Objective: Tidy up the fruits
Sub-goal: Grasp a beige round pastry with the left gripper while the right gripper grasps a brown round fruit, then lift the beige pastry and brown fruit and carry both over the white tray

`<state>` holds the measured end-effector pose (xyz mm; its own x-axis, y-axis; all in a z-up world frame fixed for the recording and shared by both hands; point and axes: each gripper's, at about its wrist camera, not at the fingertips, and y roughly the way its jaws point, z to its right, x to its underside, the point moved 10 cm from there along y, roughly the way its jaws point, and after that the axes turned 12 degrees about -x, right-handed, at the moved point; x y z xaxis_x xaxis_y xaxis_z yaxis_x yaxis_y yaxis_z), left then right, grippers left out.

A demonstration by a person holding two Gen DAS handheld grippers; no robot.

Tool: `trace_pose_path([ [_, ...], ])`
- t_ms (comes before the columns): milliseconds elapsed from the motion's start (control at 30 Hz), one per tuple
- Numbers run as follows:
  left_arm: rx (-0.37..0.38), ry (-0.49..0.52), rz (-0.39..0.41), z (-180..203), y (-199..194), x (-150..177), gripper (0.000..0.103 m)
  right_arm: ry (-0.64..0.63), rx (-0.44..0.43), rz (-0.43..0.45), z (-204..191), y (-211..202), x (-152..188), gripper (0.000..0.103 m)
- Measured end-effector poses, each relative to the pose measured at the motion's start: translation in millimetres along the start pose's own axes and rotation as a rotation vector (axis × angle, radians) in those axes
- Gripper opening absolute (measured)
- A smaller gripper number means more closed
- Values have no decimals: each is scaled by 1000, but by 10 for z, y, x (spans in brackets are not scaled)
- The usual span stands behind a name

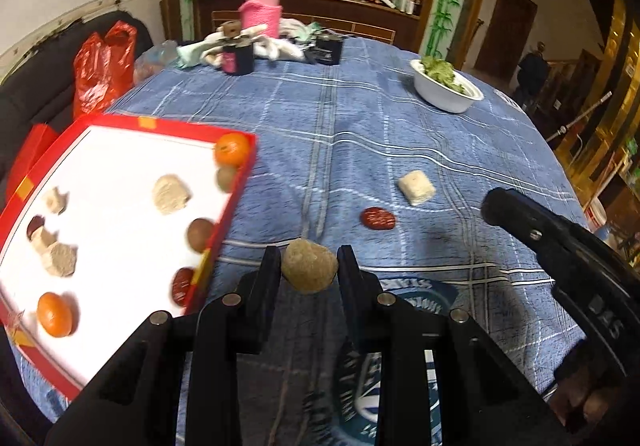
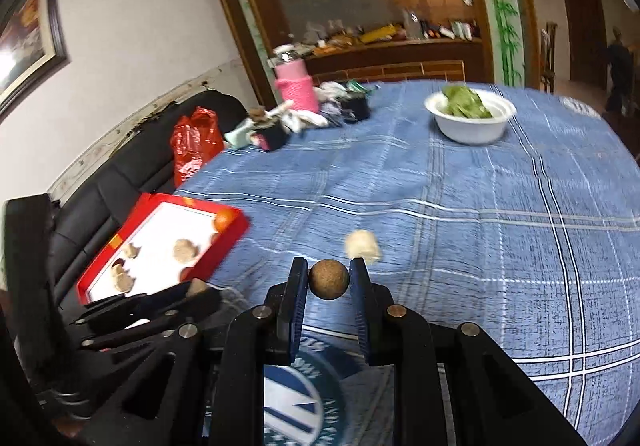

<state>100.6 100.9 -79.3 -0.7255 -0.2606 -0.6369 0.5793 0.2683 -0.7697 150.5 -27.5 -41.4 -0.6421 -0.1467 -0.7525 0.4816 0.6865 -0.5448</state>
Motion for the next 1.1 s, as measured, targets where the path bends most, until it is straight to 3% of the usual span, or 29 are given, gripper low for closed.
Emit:
trace_pose_path([
  [233,-10,-95,31,-417,-130,-56,27,-110,-6,31,-457,-34,-38,22],
  [567,-154,-235,54,-1257,-126,-142,27,-178,7,-57,-758,267,23,22],
  [1100,-270,-262,9,-1756,45,-53,27,-238,-69,-150,-1325,873,65,22],
])
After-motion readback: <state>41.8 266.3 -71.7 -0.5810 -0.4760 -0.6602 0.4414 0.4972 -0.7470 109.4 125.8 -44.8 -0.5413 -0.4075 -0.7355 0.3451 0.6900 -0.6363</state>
